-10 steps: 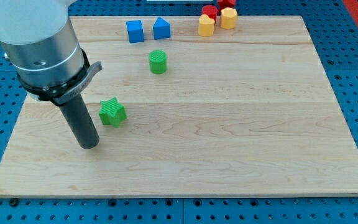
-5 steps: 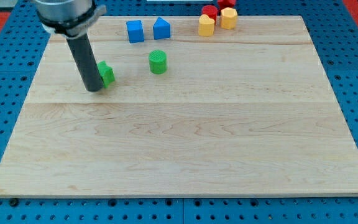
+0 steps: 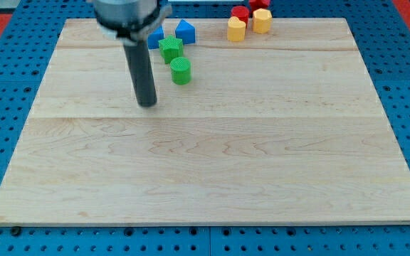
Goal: Keep the green blocks together below the blue objects
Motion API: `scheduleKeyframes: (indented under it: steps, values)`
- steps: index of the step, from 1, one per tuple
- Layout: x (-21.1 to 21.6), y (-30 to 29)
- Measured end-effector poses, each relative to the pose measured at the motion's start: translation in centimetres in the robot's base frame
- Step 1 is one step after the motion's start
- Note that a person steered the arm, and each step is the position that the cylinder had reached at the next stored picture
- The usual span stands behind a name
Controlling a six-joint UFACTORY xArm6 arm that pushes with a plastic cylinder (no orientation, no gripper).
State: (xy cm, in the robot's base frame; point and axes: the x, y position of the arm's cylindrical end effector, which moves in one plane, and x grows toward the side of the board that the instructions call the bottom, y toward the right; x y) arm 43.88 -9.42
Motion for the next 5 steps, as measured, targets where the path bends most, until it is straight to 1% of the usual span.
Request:
scheduleKeyframes:
  steps: [1,2,3,4,5]
  values:
    - [-0.3,1.3]
    - [-4.4,4.0]
    - [-9.5,7.8]
    - [-10.5,4.7]
    - [-10.4,2.4]
